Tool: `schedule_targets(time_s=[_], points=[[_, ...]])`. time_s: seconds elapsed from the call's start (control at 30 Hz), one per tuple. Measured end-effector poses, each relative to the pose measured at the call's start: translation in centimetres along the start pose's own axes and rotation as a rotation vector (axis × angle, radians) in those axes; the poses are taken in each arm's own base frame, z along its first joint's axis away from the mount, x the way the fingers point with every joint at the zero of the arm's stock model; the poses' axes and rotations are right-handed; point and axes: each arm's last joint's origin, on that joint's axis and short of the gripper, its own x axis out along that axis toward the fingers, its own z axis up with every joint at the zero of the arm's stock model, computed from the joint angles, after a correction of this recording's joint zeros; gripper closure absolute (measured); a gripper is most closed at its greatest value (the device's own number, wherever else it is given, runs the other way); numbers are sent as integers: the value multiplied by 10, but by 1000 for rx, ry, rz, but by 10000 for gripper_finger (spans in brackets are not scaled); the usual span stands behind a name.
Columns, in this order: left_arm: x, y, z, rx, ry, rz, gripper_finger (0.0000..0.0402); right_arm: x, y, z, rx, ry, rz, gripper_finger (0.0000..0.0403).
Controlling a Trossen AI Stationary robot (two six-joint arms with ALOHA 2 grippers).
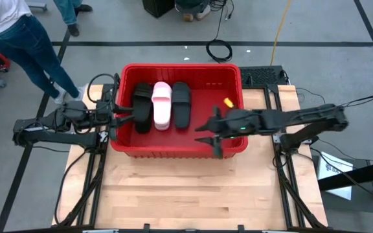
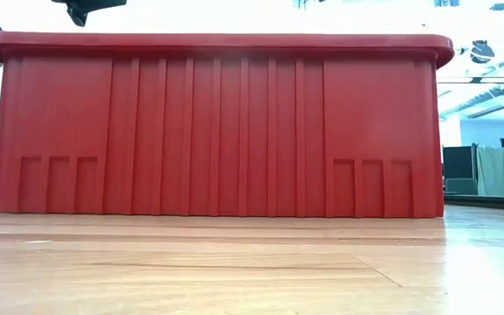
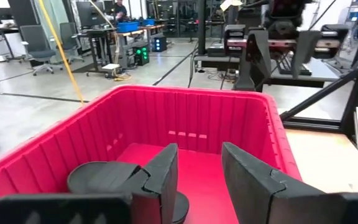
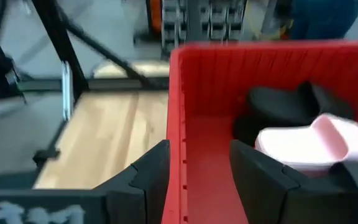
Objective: Pick and place slides into bin
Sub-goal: Return to Home Position
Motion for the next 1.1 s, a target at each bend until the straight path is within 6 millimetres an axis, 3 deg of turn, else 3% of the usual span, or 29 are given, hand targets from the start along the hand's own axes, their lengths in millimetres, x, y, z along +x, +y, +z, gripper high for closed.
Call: schedule_targets(time_s=[0.2,0.37,0.57,0.87,1.1], points=[[0,0,0,2,3,39,275,-45,-8,-36,52,-181,16,248],[2,0,-6,11,24,48,275,-85,-15,-51,53,-319,17,248],[5,2,-14,3,31,143,275,-115,-19,-73,52,-466,34,248],[-1,3,-24,-26,-19,144,275,-133,-23,-95,41,-527,32,248],[-4,4,-45,-89,-68,126,275,-128,-23,-109,69,-572,42,248]])
